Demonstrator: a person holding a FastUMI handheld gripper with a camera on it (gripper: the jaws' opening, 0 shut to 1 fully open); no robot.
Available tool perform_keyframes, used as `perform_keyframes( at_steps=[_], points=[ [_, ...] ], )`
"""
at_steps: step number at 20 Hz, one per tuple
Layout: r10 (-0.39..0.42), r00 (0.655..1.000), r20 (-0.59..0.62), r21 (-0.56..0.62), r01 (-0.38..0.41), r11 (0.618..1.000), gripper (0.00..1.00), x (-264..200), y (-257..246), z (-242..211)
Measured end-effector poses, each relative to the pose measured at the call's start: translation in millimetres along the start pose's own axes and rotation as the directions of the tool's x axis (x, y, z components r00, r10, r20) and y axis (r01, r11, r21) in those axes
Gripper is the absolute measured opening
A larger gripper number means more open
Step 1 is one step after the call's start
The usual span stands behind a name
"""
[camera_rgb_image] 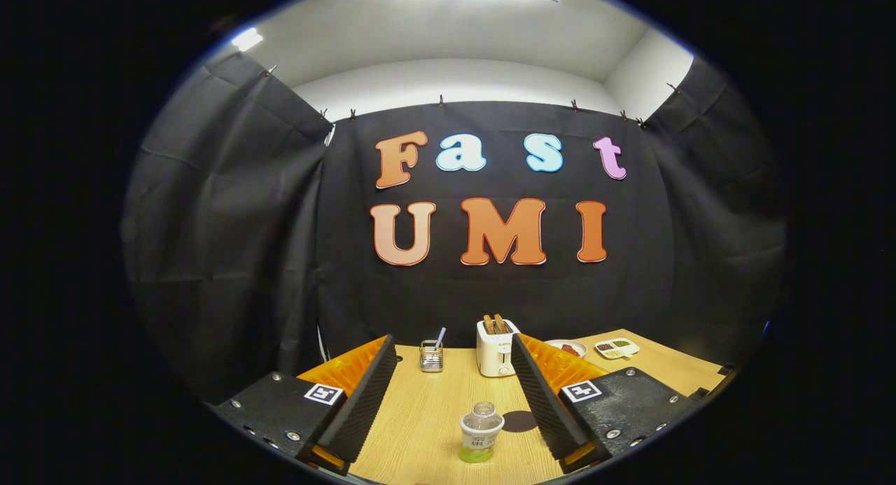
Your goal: Take the bottle from table, then pour the juice into the cup, finally place the bottle on the coaster
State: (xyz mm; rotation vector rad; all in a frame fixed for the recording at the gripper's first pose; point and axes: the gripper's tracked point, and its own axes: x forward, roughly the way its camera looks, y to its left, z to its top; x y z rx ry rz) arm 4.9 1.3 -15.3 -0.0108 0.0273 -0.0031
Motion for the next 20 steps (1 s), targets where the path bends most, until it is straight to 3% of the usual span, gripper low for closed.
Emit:
perform_keyframes(
  at_steps=[10, 20],
  points=[
    [-0.037, 0.999, -0.035, -0.002, 0.037, 0.999, 0.97, 9, -9, -20],
    [-0.079, 0.988, -0.135, 0.021, 0.083, 0.996, 0.98, 26, -34, -84]
  ],
)
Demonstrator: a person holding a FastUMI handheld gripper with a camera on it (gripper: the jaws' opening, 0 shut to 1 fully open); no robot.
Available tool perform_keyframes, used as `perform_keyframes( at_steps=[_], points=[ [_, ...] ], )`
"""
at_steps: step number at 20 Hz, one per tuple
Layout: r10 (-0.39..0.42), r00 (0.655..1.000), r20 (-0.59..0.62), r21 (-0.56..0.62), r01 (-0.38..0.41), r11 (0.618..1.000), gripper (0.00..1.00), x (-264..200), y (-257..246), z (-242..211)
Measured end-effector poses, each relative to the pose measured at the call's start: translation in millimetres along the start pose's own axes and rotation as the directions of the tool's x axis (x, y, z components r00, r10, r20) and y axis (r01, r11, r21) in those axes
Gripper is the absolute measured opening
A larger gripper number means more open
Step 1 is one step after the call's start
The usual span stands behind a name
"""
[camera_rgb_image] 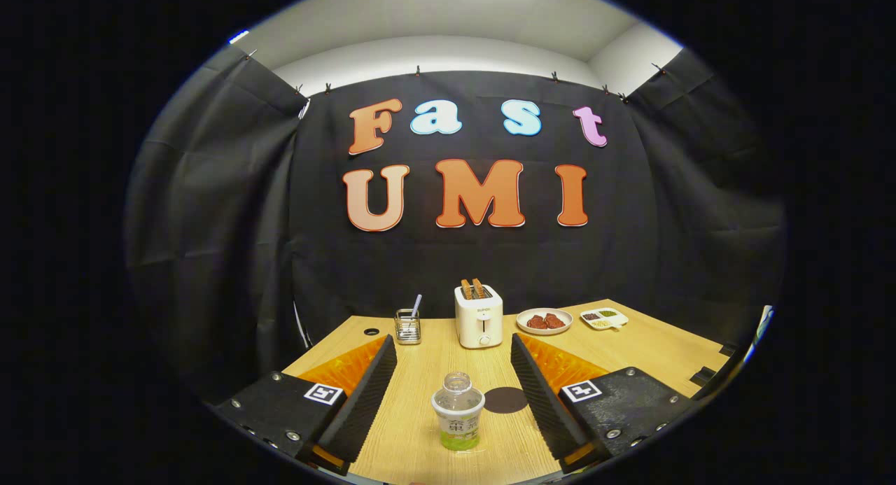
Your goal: Take the bottle from table, then pour the juice into the cup, finally place the bottle on the coaster
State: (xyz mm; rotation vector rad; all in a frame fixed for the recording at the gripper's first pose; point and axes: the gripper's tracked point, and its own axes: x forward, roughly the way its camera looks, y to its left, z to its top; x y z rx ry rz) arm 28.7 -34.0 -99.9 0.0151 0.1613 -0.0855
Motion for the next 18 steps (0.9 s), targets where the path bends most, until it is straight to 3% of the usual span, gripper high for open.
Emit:
perform_keyframes(
  at_steps=[18],
  points=[
    [-0.044, 0.982, -0.186, -0.044, 0.036, 0.998, 0.98, 43, -3, -104]
  ],
)
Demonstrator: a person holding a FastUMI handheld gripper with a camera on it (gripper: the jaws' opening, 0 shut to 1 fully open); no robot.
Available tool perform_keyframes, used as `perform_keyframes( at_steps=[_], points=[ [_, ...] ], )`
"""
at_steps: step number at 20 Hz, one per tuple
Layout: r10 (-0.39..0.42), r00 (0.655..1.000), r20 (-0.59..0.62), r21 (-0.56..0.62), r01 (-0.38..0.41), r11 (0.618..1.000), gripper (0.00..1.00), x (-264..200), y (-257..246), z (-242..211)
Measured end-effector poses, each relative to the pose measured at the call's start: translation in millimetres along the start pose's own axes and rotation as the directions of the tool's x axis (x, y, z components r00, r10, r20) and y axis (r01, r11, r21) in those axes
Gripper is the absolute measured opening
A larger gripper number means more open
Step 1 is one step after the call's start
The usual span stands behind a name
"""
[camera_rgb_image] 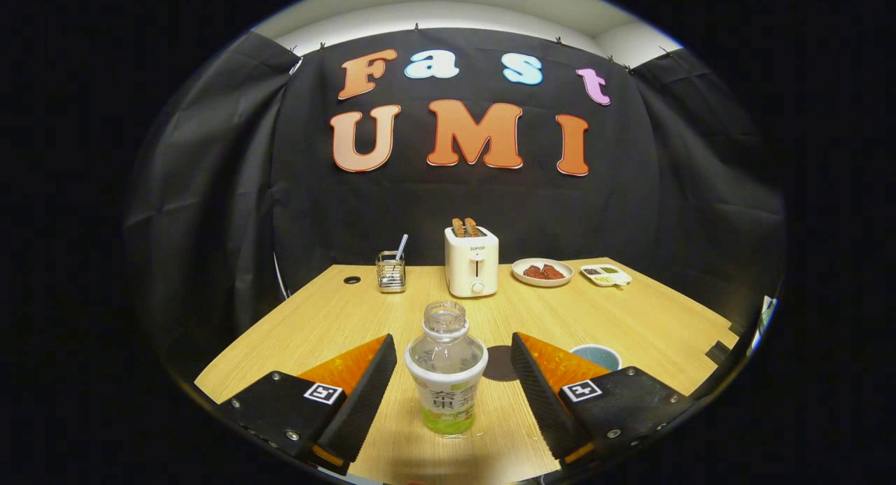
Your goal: Take the bottle from table, then pour the juice into the cup, finally place the bottle on the coaster
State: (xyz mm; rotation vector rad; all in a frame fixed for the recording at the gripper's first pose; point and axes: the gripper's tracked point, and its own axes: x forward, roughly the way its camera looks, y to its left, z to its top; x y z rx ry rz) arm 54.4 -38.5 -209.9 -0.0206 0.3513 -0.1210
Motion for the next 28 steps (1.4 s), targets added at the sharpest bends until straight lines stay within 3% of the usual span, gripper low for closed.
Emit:
perform_keyframes(
  at_steps=[14, 16, 17, 19, 21, 28],
  points=[
    [-0.020, 0.996, -0.081, -0.081, 0.014, 0.997, 0.98, 39, 10, -49],
    [-0.026, 0.997, -0.079, -0.099, 0.018, 0.995, 0.92, 43, 10, -54],
    [-0.037, 0.996, -0.080, -0.107, 0.028, 0.994, 0.84, 47, 7, -55],
    [-0.008, 0.997, -0.081, -0.061, 0.003, 0.998, 0.70, 50, 14, -58],
    [0.028, 0.996, -0.085, 0.022, -0.026, 0.999, 0.65, 50, 19, -58],
    [0.038, 0.998, -0.059, 0.192, -0.026, 0.981, 0.63, 39, 8, -42]
  ],
)
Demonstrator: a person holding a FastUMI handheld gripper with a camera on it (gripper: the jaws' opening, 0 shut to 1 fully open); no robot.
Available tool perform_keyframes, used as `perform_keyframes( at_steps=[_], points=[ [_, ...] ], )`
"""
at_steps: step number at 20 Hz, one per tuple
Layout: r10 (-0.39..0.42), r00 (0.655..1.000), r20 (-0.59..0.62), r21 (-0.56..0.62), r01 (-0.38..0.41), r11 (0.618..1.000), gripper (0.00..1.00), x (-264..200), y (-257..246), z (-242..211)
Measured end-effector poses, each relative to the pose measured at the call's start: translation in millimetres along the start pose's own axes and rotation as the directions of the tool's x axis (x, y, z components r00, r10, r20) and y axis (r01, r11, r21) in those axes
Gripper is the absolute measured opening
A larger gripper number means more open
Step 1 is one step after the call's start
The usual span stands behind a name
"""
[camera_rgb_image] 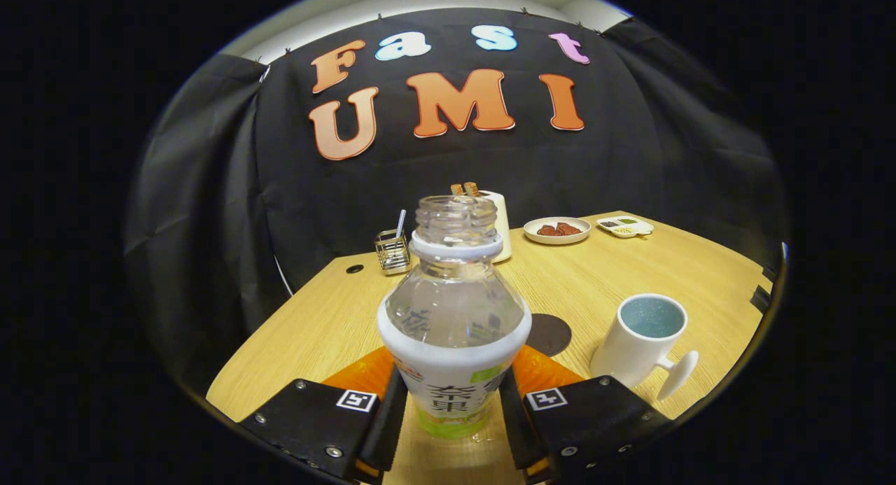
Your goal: Take the bottle from table, then pour the juice into the cup, finally place the bottle on the coaster
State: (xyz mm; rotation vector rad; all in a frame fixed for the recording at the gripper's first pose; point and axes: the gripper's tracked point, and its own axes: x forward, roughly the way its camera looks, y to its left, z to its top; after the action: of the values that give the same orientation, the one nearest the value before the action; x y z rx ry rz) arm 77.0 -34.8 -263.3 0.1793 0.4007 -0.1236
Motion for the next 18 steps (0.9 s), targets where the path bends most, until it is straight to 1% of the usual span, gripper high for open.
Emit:
perform_keyframes(
  at_steps=[4, 8, 11, 14, 18],
  points=[
    [0.038, 0.999, 0.026, 0.142, -0.042, 0.989, 0.63, -7, -2, 17],
    [0.065, 0.997, 0.047, 0.288, -0.076, 0.955, 0.63, -10, -8, 30],
    [0.080, 0.995, 0.055, 0.362, -0.095, 0.927, 0.63, -10, -12, 36],
    [0.110, 0.992, 0.061, 0.436, -0.126, 0.891, 0.63, -11, -10, 41],
    [0.120, 0.991, 0.066, 0.492, -0.137, 0.860, 0.63, -15, -13, 48]
  ],
)
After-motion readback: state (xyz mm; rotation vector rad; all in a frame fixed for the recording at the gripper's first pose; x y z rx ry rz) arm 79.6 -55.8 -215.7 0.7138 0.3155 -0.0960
